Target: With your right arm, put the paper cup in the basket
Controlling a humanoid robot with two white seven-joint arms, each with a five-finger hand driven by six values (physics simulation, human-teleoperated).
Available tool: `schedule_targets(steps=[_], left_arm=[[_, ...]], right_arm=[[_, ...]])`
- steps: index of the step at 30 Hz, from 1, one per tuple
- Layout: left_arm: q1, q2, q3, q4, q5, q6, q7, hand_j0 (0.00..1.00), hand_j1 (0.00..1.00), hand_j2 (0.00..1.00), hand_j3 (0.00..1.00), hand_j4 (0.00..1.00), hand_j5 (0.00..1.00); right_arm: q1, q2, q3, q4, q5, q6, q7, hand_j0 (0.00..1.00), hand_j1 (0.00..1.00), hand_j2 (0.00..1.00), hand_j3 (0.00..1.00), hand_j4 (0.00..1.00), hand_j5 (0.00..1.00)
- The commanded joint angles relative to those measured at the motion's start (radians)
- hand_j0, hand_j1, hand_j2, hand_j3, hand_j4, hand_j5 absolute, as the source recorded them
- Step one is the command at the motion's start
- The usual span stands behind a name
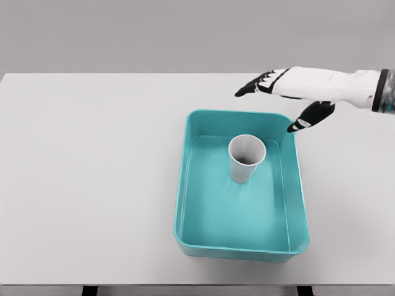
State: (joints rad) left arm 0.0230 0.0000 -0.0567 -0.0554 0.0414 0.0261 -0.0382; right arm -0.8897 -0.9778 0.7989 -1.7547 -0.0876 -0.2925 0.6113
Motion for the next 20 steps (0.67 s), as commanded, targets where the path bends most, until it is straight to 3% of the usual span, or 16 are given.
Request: schedule_targets(steps=[1,11,20], left_arm=[[0.000,0.000,0.000,0.000,0.000,0.000,0.000,1.00,1.00,1.00,1.00,1.00,1.00],[0.000,0.000,0.000,0.000,0.000,0.000,0.000,1.00,1.00,1.00,1.00,1.00,1.00],[-0.002,0.000,0.000,0.000,0.011,0.000,0.000,1.00,1.00,1.00,1.00,1.00,1.00]], right_arm=[[0.000,-0.016,-0.010,0.000,-0.012,-0.030,0.000,0.98,0.98,0.98,0.98,0.98,0.98],[0.054,-0.038,-0.099,0.000,-0.014,-0.220,0.000,0.98,0.98,0.98,0.98,0.98,0.98],[0.094,-0.051,-0.119,0.000,-0.014,-0.266,0.000,0.99,0.99,0.99,0.99,0.99,0.99]])
